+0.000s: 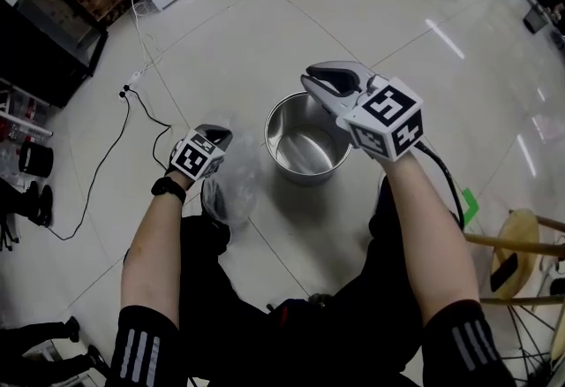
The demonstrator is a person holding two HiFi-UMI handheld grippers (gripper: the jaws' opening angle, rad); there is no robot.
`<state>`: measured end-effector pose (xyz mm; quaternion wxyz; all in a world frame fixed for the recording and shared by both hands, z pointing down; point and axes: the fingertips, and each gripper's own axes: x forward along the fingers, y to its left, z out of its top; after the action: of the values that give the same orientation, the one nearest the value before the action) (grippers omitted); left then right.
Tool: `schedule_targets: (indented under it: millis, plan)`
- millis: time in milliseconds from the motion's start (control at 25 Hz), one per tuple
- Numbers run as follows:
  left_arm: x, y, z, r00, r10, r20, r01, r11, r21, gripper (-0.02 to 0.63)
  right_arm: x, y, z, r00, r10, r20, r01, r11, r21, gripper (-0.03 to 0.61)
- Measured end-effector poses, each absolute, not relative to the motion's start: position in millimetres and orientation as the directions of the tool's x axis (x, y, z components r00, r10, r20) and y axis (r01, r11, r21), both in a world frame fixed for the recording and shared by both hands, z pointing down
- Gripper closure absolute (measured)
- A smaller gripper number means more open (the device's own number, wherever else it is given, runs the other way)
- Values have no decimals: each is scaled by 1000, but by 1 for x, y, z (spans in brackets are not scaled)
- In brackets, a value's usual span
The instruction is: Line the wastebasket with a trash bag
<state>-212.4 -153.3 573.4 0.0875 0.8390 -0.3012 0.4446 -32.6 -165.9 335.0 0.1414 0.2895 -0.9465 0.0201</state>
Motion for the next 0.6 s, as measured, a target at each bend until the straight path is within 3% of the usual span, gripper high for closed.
schedule_targets:
  millis: [400,600]
  plan:
    - [-144,-168,434,528,-526,667,-467,-836,-289,621,-9,-170,334,-779,-567,269,-584,812,21,517]
    - [-79,-147,427,611,-466,639,-367,-883,-293,620,4,-172,335,-764,-587,267,-607,795,9,517]
